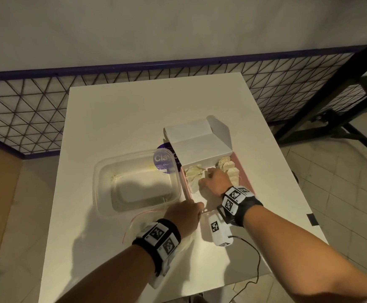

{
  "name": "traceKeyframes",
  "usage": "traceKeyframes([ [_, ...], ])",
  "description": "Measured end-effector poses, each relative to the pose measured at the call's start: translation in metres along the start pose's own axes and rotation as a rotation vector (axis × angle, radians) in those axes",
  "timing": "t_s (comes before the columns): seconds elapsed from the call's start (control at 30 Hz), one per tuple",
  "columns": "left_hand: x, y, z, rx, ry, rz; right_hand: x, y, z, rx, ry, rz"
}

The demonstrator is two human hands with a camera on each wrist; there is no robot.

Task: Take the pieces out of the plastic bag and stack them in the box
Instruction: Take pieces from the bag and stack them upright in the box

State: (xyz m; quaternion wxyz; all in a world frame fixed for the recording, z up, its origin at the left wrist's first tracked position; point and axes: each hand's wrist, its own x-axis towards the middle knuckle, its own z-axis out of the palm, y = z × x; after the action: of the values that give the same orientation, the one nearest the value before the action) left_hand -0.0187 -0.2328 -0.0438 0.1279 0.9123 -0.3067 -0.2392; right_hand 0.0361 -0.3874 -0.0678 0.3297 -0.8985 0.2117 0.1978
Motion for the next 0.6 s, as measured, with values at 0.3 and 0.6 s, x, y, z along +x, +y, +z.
traceKeyframes([
  [0.3, 0.001, -0.003, 0.000, -0.028, -0.003, 0.017, -0.005, 0.023, -0.038, -0.076, -0.142, 0.220],
  [0.6, -0.001, -0.001, -0.005, 0.015, -0.029, 0.011, -0.004, 0.021, -0.019, -0.026, -0.156, 0.112],
])
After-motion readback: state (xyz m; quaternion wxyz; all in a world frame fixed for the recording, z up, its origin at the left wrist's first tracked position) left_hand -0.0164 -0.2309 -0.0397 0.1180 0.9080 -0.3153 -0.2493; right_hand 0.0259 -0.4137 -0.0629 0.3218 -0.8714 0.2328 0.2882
